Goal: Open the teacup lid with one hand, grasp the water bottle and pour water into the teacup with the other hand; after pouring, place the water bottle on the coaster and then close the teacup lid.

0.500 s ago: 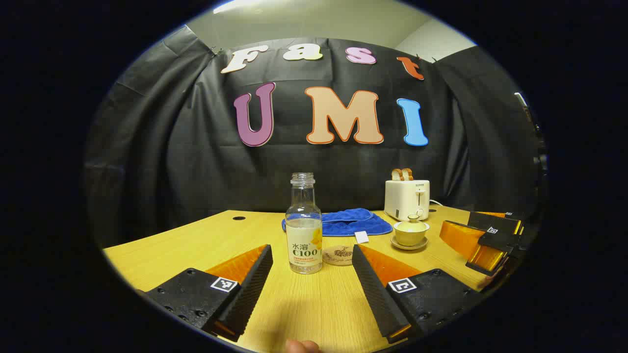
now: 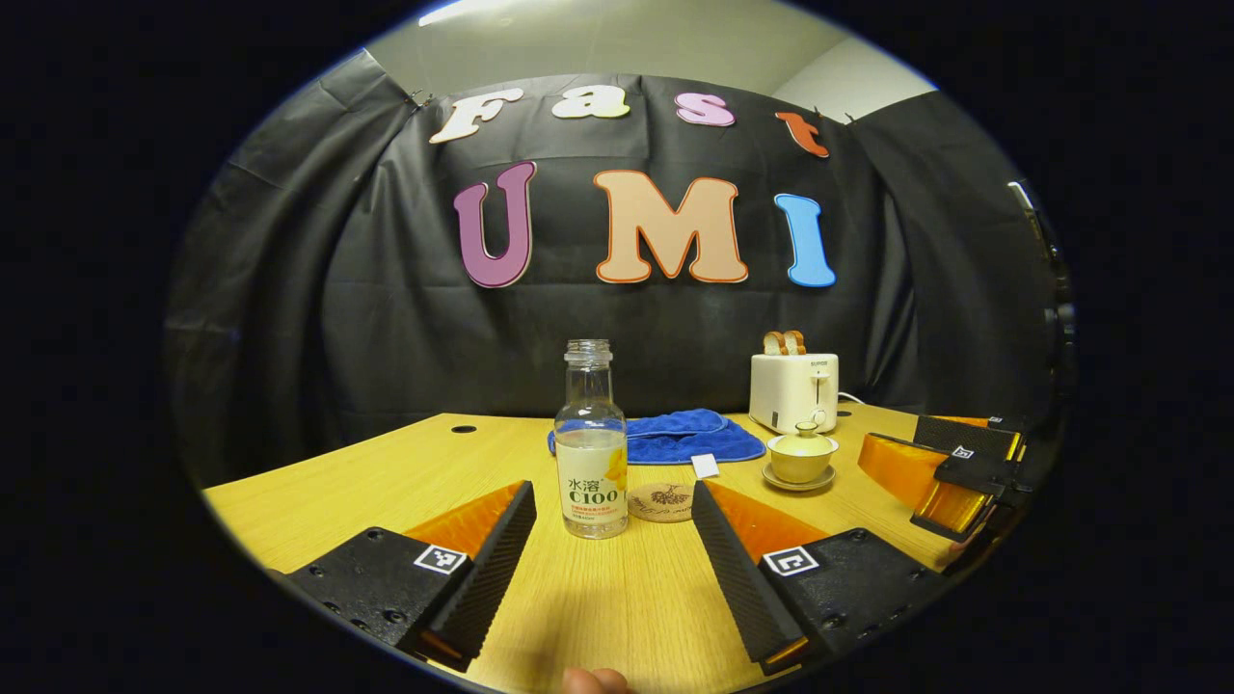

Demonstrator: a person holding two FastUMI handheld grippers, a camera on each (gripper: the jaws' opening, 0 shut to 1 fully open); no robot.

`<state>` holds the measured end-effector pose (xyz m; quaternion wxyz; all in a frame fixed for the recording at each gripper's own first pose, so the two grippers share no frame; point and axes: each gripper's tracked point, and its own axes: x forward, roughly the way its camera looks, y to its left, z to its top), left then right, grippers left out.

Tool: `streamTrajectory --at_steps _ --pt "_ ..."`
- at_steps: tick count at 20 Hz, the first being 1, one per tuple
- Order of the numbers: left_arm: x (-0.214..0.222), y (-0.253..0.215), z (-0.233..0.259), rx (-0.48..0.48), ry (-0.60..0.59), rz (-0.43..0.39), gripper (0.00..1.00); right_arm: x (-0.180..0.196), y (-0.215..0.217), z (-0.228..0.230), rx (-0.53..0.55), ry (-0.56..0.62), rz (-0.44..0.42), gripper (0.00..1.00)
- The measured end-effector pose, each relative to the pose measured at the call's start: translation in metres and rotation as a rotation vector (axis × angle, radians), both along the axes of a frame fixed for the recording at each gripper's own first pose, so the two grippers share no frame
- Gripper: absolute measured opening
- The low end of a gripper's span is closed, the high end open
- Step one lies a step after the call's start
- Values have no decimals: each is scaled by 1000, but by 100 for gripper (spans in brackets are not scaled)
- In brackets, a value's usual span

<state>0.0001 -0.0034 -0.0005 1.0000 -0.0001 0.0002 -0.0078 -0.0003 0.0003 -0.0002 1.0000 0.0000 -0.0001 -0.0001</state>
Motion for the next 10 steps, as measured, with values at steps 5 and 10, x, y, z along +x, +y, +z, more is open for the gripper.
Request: streamTrajectory --at_steps 5,10 --pt "0 0 1 0 0 0 95 0 -1 0 0 0 -2 99" --pt "0 0 1 -1 0 -4 95 0 0 0 0 1 -2 100"
